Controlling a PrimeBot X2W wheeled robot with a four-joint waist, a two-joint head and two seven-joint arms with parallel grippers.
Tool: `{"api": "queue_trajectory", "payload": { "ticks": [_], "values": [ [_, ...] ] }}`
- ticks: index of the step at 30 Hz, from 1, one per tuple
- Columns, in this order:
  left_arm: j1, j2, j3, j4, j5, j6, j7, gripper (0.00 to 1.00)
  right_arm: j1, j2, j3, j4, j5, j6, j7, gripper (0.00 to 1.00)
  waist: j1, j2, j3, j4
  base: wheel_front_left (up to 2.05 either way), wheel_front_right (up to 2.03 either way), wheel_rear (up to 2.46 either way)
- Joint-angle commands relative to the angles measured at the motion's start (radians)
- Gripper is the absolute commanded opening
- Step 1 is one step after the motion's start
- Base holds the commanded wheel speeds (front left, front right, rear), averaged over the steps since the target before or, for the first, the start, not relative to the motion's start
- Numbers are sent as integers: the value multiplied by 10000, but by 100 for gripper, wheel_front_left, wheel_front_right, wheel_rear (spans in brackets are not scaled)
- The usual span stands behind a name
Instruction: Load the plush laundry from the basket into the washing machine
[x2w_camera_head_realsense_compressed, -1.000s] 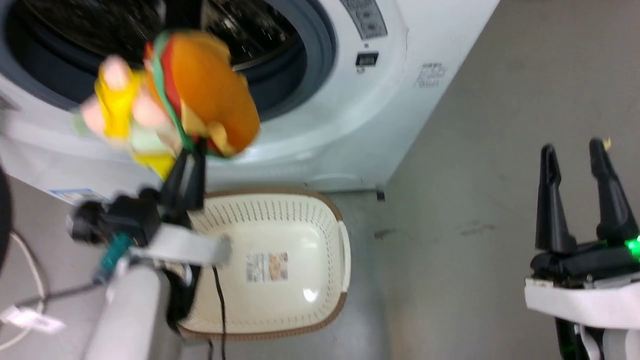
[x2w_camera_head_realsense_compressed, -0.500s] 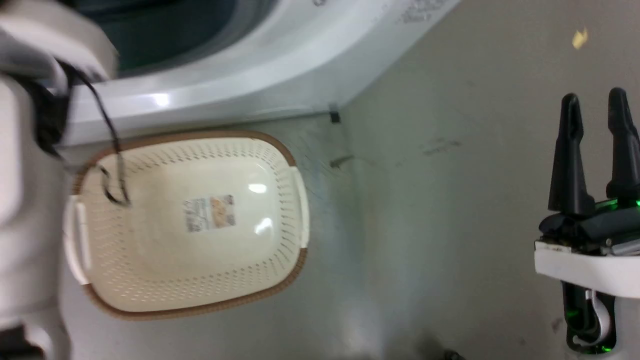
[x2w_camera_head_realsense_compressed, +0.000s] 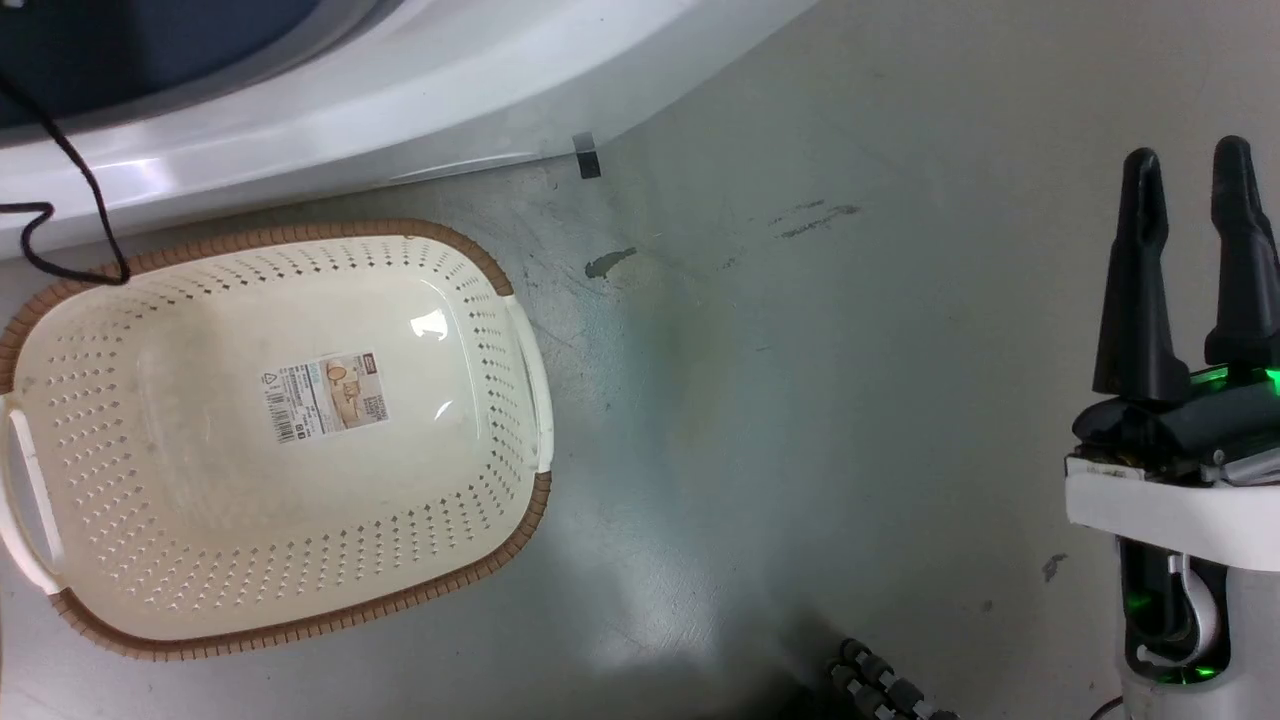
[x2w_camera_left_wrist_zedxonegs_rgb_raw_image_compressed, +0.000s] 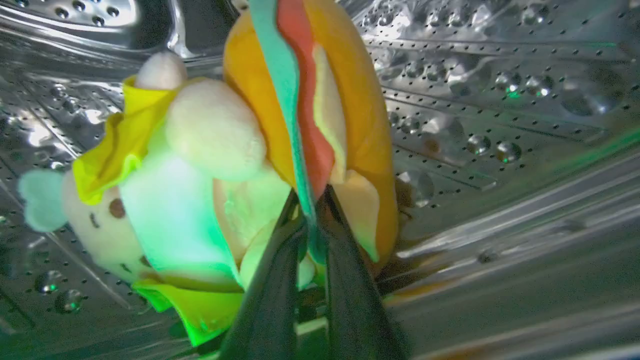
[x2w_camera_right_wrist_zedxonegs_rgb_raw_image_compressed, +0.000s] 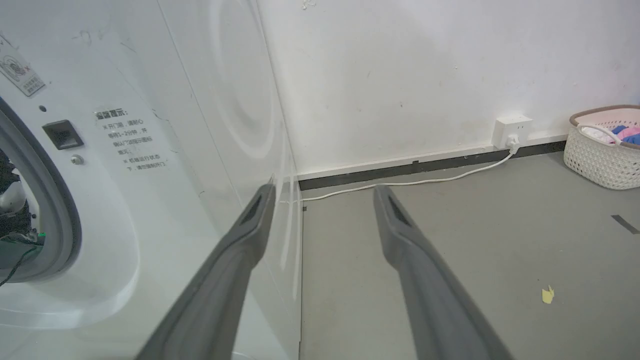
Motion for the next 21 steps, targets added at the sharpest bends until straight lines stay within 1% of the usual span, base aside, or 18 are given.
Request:
{"api": "queue_trajectory", "payload": {
  "ticks": [1,4,9,10,11,12,16,21],
  "values": [
    [-281,108,-16,230,32,-30,89,0,-137,-8,32,47,37,-7,-46,100,-2,-1,-7,1,0,0,0],
    [-465,109,-145,636,68,-35,136,0,-135,-8,3,62,-6,-7,-46,100,-2,-1,-50,47,0,0,0],
    [-425,-100,-385,1058,38,-47,-252,0,-110,-8,-28,104,-178,-7,-46,100,-2,-1,-301,234,0,0,0],
    [-352,-172,-417,1146,-15,-52,-358,20,-103,-8,-34,112,-218,-7,-46,100,-2,-1,-394,278,0,0,0],
    [-258,-241,-451,1243,-61,-55,-460,95,-85,-8,-49,131,-258,-7,-46,100,-2,-1,-509,332,0,0,0],
    [-154,-309,-481,1350,-101,-57,-558,100,-62,-8,-64,153,-305,-7,-46,100,-2,-1,-640,396,0,0,0],
    [394,-591,-446,1771,-351,1,-1229,100,64,-8,-131,210,-628,-7,-46,100,-2,-1,-1364,682,0,0,0],
    [1468,-1025,-293,2152,-878,-19,-2628,100,449,-8,-291,278,-998,-7,-46,100,-2,-1,-2568,1122,0,0,0]
  ]
}}
